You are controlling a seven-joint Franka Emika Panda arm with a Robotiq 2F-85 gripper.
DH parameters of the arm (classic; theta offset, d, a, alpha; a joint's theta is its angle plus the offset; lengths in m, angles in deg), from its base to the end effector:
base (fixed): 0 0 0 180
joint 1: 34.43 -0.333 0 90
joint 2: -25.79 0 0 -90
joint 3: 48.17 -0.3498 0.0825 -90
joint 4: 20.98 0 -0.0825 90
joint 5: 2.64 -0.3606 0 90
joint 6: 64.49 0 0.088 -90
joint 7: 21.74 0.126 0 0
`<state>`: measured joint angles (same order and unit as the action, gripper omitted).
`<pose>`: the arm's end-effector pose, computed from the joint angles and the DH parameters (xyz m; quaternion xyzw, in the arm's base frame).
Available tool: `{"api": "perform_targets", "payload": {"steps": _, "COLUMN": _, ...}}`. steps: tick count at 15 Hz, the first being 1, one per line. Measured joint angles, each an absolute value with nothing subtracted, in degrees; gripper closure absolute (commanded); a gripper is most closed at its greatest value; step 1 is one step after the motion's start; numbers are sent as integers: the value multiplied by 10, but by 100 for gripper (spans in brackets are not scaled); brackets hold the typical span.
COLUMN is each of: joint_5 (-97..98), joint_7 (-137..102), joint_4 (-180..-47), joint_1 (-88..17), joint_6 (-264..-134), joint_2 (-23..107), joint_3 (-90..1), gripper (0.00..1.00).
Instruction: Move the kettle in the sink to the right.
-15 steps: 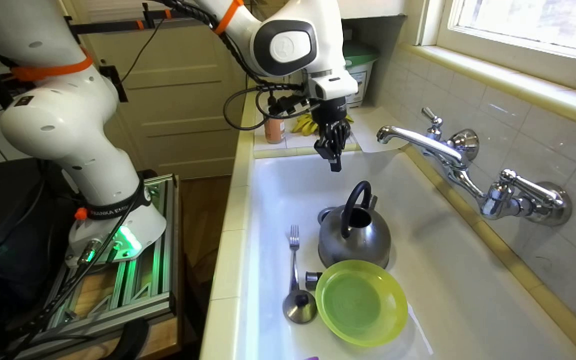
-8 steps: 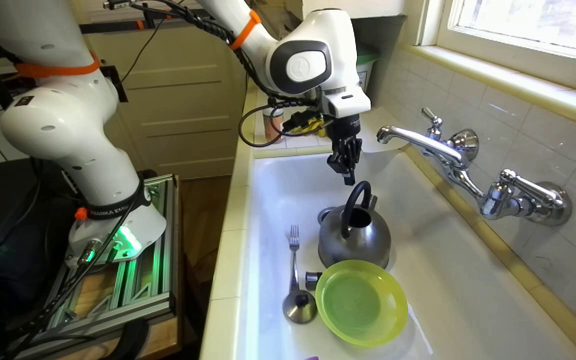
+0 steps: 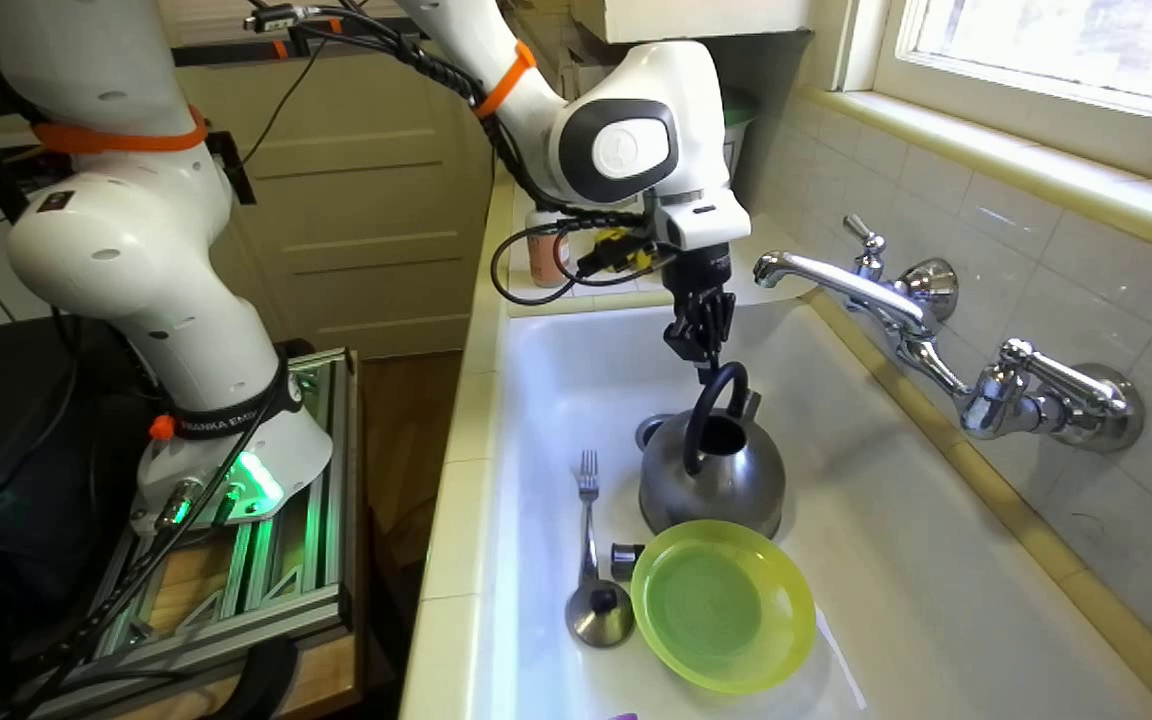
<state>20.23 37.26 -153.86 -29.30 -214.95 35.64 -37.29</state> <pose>0.5097 -0.1395 0.3143 0.8761 -0.4610 0.1064 0.0926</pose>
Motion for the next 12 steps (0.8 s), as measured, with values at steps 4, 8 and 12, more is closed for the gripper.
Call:
{"api": "perform_targets", "payload": {"steps": 4, "joint_5": 231, "joint_7": 403, "joint_4": -1530, "joint_1": -306, "joint_6": -2150, "joint_2": 363, "joint_3": -358, "gripper": 100}}
{"api": "perform_targets", "payload": {"steps": 8, "joint_5": 247, "joint_7": 419, "joint_4": -1526, "joint_1": -311, "joint_6": -2150, "joint_2": 367, "joint_3": -350, "gripper": 100}}
{"api": "perform_targets", "payload": {"steps": 12, "joint_5": 248, "joint_7": 420, "joint_4": -1525, "joint_1": -313, "joint_6": -2150, "joint_2": 368, "joint_3": -350, "gripper": 100}}
